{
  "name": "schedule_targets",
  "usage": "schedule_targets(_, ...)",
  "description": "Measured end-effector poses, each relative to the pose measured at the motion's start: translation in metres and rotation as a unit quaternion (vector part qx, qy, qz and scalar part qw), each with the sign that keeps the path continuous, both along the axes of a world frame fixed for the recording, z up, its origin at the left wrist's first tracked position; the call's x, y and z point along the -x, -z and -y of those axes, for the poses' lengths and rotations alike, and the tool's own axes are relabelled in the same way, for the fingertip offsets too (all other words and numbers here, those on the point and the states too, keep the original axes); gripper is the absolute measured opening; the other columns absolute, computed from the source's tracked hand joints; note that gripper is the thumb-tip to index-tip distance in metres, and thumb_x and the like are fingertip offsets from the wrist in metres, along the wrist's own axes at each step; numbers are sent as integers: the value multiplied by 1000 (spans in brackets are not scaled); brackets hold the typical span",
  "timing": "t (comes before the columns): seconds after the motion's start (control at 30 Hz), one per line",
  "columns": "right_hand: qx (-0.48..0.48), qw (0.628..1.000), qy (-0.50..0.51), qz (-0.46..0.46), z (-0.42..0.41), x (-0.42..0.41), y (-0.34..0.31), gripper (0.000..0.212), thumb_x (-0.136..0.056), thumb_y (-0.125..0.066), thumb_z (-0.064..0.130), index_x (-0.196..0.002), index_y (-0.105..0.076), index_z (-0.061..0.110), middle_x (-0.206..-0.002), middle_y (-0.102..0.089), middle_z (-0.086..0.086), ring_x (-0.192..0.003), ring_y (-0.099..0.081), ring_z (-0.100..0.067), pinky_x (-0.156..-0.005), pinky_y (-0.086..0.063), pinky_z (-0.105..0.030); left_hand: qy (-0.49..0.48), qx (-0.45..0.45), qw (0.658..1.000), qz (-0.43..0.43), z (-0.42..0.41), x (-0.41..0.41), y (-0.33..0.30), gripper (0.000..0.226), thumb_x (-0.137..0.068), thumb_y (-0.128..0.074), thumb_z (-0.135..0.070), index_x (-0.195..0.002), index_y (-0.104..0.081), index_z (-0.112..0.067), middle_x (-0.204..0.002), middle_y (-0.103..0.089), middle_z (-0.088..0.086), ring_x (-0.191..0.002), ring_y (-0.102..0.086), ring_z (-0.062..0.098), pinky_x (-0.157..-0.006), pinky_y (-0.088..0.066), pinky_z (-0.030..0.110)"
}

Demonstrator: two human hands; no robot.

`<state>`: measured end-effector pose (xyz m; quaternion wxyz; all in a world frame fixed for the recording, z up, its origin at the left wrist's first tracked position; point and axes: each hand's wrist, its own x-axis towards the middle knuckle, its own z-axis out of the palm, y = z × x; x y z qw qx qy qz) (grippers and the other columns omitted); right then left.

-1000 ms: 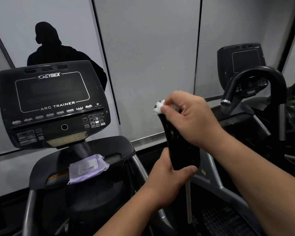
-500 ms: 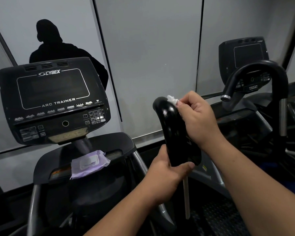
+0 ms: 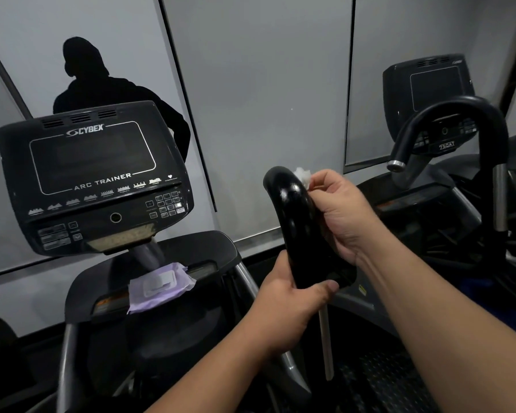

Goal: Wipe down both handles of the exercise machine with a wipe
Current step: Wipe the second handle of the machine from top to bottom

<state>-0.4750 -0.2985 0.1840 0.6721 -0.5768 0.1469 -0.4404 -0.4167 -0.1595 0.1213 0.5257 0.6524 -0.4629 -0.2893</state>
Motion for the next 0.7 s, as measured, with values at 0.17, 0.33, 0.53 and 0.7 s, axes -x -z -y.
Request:
schedule_targets(0.17,-16,1000,-2,11,3,0,-3,27,-92,-55,-7,-80,-58,17,-64,-60,-1,-57,-55,-14,-57,-44,-30,-2,-4,1000,6,1,-1,0,42,-89,-76,-23,-123,-55,-35,-117,-70,-11,-106,-65,-2,-81,-50,9)
schedule_targets(0.33,-1,998,-18,-63,-6,-3,4,21,-91,-60,-3,-84,-59,16,-63,-60,-4,-50,-56,-15,-49,-47,-27,6,2,1000,4,1,0,2,41,-87,-76,-24,-119,-56,-42,-115,-70,-13,-107,-65,-2,-85,-52,14)
schedule_targets(0.53,-89,994,-68,11,-9,-1,7,23,-96,-54,-1,-83,-59,17,-61,-59,-3,-48,-56,-14,-46,-48,-26,0,14,1000,-2,5,0,6,47,-76,-76,-35,-120,-58,-37,-116,-72,-3,-110,-68,14,-99,-56,38)
schedule_targets(0.7,-103,991,-82,9,-8,-3,3,23,-95,-54,-1,-85,-59,18,-62,-59,-3,-48,-57,-14,-44,-48,-25,0,13,1000,0,5,-2,9,46,-81,-78,-29,-122,-58,-38,-115,-71,-8,-109,-68,7,-97,-55,29)
